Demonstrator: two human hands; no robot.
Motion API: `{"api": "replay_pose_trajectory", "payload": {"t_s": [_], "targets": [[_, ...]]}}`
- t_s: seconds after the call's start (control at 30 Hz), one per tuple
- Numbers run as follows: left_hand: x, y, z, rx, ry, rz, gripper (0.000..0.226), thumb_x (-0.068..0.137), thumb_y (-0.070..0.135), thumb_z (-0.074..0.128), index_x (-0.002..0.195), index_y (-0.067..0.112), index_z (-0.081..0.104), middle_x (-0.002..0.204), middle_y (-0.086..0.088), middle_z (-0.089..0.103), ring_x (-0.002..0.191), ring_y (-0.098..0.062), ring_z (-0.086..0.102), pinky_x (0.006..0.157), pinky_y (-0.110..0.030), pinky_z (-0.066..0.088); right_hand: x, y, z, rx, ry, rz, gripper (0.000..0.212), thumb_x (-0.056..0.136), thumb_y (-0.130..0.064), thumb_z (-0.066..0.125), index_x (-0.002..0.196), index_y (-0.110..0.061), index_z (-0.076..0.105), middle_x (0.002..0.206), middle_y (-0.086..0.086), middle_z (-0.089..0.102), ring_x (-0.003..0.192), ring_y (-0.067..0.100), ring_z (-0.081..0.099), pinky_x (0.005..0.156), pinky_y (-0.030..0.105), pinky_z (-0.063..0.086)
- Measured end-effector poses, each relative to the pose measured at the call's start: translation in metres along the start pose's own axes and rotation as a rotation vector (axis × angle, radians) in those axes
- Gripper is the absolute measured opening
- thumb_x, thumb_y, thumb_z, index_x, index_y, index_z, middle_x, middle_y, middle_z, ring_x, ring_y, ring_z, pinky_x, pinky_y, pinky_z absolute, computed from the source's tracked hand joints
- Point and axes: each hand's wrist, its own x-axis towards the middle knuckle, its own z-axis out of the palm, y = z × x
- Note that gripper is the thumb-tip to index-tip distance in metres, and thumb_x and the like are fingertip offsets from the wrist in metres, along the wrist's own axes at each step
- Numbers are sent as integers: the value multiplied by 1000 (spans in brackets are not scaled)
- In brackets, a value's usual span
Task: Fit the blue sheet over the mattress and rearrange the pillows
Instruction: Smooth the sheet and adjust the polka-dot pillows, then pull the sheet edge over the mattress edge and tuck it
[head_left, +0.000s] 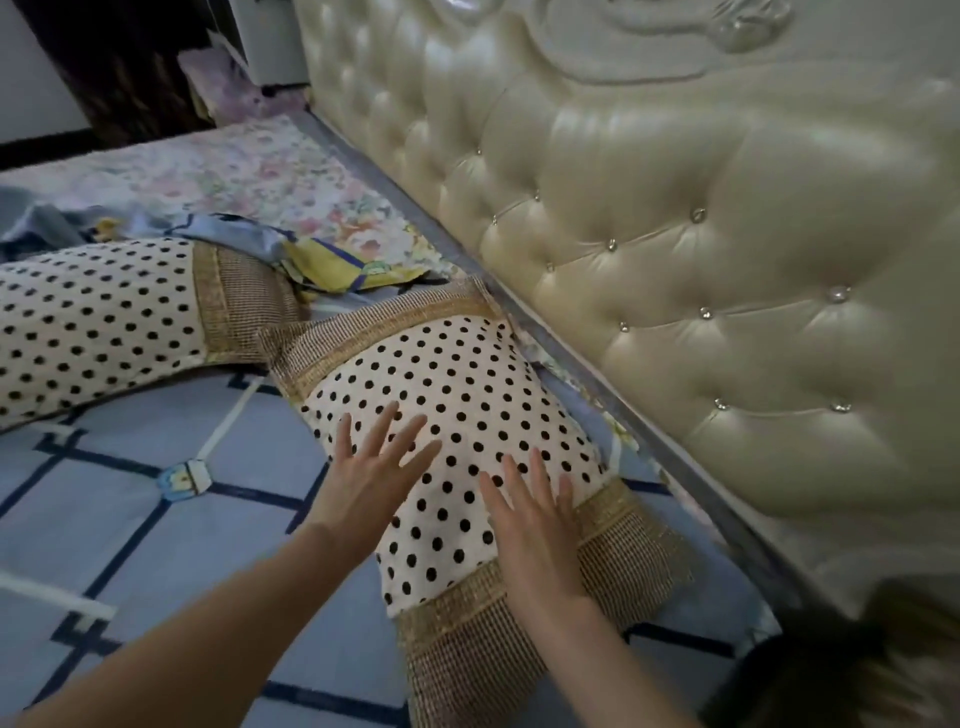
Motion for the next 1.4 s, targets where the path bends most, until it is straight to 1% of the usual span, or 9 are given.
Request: {"api": "replay_pose_trajectory", "payload": {"t_s": [0.1, 0.27, 0.5, 0.67, 0.77, 0.83, 1.0, 1.23, 1.4], "targets": [[-49, -7, 21, -15, -46, -8, 101, 54, 1, 84, 141, 25, 41, 152, -9, 32, 141, -37, 17, 103, -69, 18, -23, -29, 7, 6, 7, -48, 84, 59, 9, 76, 135, -18, 50, 142, 17, 46, 138, 41, 26, 103, 67, 25], [-162, -33, 47, -18, -208, -49, 85, 84, 15, 66, 149, 30, 14, 159, -3, 4, 144, -31, -6, 109, -65, 4, -82, -107, 28, 23, -125, -90, 79, 74, 6, 65, 143, -20, 38, 150, 14, 33, 142, 38, 13, 108, 65, 11], [-375, -90, 73, -183, -137, -24, 59, 69, 8, 76, 125, 17, 58, 138, -14, 49, 131, -40, 38, 100, -64, 33, -208, -257, 69, 27, -126, -113, 79, 74, -5, 74, 142, -23, 39, 147, 10, 40, 139, 38, 24, 105, 61, 23], [-514, -110, 121, -354, -112, -23, 32, 63, 2, 60, 92, 15, 56, 92, -11, 59, 79, -33, 56, 62, -39, 48, -294, -351, 116, 242, -111, -222, 65, 51, 5, 81, 112, -9, 65, 108, 9, 67, 99, 34, 63, 83, 47, 51], [-562, -101, 158, -389, -127, 60, 14, 76, 14, 56, 90, 16, 56, 89, -7, 56, 74, -26, 52, 59, -35, 46, -325, -386, 153, 249, -183, -272, 45, 39, 4, 80, 80, -13, 70, 73, 3, 67, 65, 23, 62, 55, 29, 51], [-572, -94, 182, -396, -68, 113, 23, 79, 20, 64, 100, 17, 55, 100, -7, 58, 87, -27, 55, 69, -36, 48, -332, -396, 174, 217, -213, -286, 39, 43, 0, 82, 77, -14, 70, 71, 3, 66, 63, 22, 61, 53, 26, 50], [-563, -95, 214, -321, 39, 95, 43, 85, 20, 44, 124, 13, 59, 122, -8, 57, 112, -30, 51, 96, -44, 42, -326, -403, 206, 87, -210, -264, 56, 65, -10, 79, 118, -9, 62, 111, 6, 65, 96, 28, 61, 84, 38, 53], [-524, -110, 224, -424, -80, 14, 24, 67, 15, 82, 88, 14, 71, 85, -6, 67, 75, -28, 62, 66, -36, 54, -296, -409, 217, 51, -190, -173, 21, 64, -5, 79, 76, -12, 63, 72, 7, 60, 66, 27, 58, 57, 36, 48], [-530, -107, 225, -440, -129, -37, 27, 67, 14, 80, 93, 15, 71, 91, -6, 67, 83, -29, 63, 68, -40, 55, -297, -415, 215, 90, -189, -125, 22, 58, -4, 83, 71, -10, 66, 69, 7, 61, 63, 26, 60, 53, 31, 49]]}}
